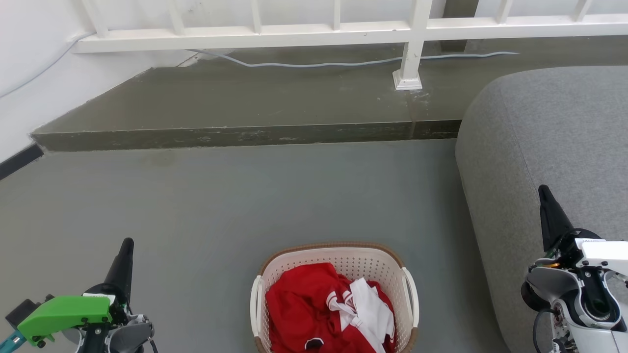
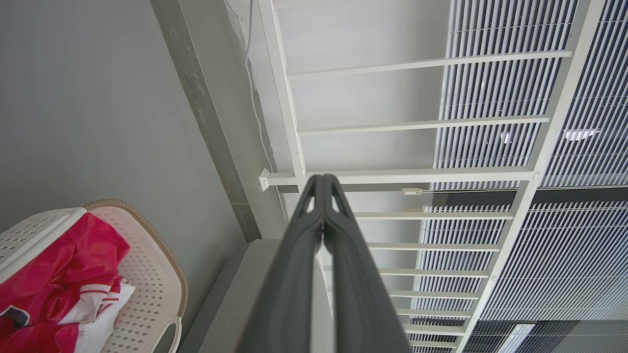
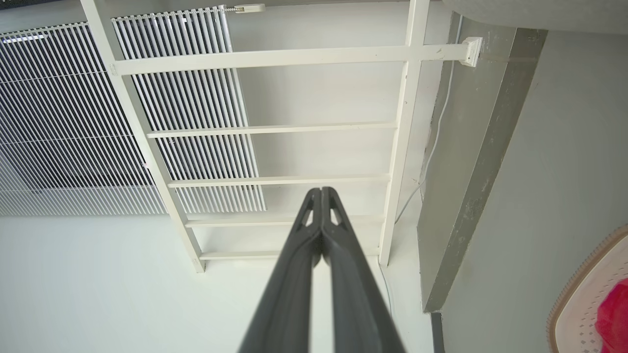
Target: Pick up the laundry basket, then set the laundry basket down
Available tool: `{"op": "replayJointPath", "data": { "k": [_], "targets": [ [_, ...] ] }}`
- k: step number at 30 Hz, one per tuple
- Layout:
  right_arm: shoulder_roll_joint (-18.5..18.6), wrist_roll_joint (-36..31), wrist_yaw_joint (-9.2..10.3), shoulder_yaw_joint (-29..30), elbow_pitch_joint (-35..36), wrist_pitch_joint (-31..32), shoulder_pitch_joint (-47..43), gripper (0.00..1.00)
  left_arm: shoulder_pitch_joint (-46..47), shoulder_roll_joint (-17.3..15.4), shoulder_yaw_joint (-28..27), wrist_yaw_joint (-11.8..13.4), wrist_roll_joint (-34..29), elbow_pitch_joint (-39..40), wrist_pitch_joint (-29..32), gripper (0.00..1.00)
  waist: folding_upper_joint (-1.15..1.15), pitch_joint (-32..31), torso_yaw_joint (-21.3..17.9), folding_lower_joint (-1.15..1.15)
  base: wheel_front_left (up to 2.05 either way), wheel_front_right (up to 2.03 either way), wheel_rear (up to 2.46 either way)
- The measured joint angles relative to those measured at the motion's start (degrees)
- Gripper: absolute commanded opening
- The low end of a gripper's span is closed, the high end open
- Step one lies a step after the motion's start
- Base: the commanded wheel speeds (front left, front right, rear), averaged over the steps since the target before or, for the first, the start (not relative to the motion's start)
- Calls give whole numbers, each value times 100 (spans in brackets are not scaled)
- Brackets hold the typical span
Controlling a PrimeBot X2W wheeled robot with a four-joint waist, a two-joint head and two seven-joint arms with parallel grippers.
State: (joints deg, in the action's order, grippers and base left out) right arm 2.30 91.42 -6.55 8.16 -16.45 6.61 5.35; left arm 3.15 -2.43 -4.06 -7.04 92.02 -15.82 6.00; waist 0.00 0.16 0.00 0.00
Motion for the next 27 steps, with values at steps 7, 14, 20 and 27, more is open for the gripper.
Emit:
{"op": "replayJointPath", "data": {
  "k": [7, 14, 20, 27],
  "targets": [
    [0, 0, -1, 0, 2, 0, -1, 0, 5, 1, -2, 0, 0, 0, 0, 0, 0, 0, 0, 0, 0, 0, 0],
    [0, 0, -1, -1, 4, 0, -2, 0, 6, 1, -3, 0, 0, 1, 0, 0, 0, 1, 0, 0, 0, 0, 0],
    [0, 1, -1, -1, 5, -1, -2, 0, 7, 2, -3, 0, 0, 1, 0, 0, 0, 1, 0, 0, 0, 0, 0],
    [0, 2, -1, -2, 8, -1, -3, 0, 7, 3, -4, 0, 0, 1, 0, 0, 0, 1, 0, 0, 0, 0, 0]
  ]
}}
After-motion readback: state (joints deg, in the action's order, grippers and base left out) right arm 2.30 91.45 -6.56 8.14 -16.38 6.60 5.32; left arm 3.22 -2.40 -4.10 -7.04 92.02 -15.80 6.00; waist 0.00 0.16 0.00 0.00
